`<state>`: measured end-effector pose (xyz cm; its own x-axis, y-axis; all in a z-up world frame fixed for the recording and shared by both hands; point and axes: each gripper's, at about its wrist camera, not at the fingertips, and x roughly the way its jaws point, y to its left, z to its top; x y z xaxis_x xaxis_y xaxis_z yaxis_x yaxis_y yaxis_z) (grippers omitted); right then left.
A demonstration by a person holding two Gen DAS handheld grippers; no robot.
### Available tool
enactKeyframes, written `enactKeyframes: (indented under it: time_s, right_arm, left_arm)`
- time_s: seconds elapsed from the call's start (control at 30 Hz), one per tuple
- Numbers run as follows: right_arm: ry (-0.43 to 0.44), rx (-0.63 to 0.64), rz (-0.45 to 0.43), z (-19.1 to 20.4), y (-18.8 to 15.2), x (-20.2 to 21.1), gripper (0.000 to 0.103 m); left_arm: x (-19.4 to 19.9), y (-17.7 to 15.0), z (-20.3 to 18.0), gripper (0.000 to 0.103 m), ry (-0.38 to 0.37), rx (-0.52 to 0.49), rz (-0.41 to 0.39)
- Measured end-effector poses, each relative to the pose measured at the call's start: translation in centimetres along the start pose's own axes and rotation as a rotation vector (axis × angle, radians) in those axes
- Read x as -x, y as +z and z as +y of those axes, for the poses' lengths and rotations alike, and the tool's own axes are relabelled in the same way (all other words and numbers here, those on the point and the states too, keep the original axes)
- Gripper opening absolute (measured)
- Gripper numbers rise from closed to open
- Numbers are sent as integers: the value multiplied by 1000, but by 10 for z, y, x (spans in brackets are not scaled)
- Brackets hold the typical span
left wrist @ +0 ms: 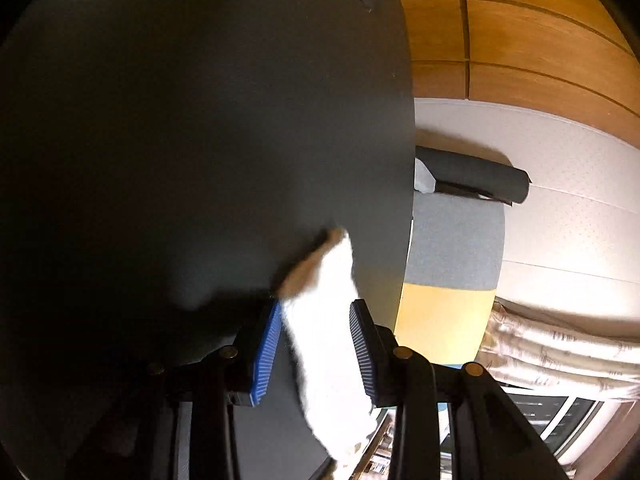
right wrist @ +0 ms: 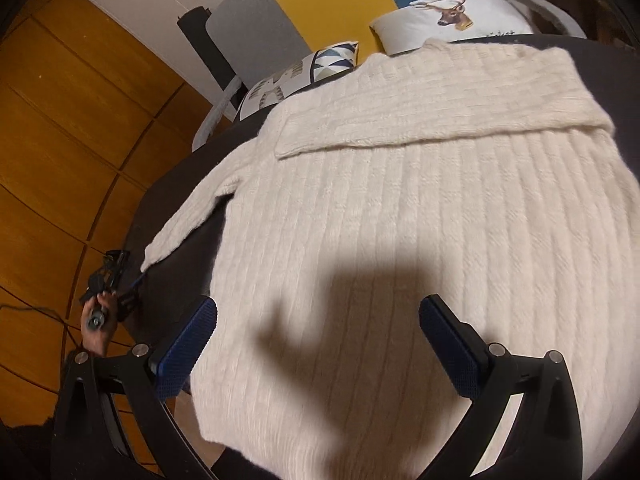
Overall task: Fold clothes
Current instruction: 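Grasp a sweater sleeve cuff with the left gripper and lift it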
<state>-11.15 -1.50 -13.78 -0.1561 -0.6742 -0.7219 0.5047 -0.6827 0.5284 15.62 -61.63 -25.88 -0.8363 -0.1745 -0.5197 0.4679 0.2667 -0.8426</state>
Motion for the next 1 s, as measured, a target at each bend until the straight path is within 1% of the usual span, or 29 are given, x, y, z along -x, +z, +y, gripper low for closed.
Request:
enactKeyframes:
  time_s: [0.1,0.17,0.23,0.33,0.4,0.47,0.57,0.63,0.73,0.8,0.9,1.0]
  right_arm:
    - [-8,-22,-18,-2,-6,12,103]
    - [-17,-41,-26,-3,-8,16,103]
    - [-24,-64,-29,-3,-12,18,103]
    - [-28,-104,-23,-6,-16,18,103]
    - [-27,-134,-10,-11,-19,16,103]
    - [-12,-157,4,-17,-20,14,103]
    - [4,-185,10,-25,-18,11,103]
    - [-1,-192,-1,-29,-15,11,103]
    - [-35,-180,-33,-32,-10,13,103]
    - [-59,-146,-61,-30,-8,16,103]
    - [-99,-108,-78,-31,-6,19,103]
    - [-83,-125,-81,-43,-4,21,103]
  left_arm:
    - [-5,4,-3,35,7,-15,-3]
    - [-8,5,-6,31,20,-28,-12]
    - [-11,6,-6,7,52,-48,-23]
    - [-12,4,-7,6,81,-86,-35]
    - [-12,2,-12,5,87,-107,-40]
    - [-12,-3,-22,5,60,-128,-31]
    - [-14,-22,-51,5,-2,-196,0]
    - [-22,-42,-77,5,-37,-246,34]
    - [-41,-84,-120,5,-91,-327,102]
    - [-59,-120,-153,5,-132,-379,158]
    - [-92,-176,-197,5,-179,-455,246]
    - [-126,-236,-231,5,-188,-536,321]
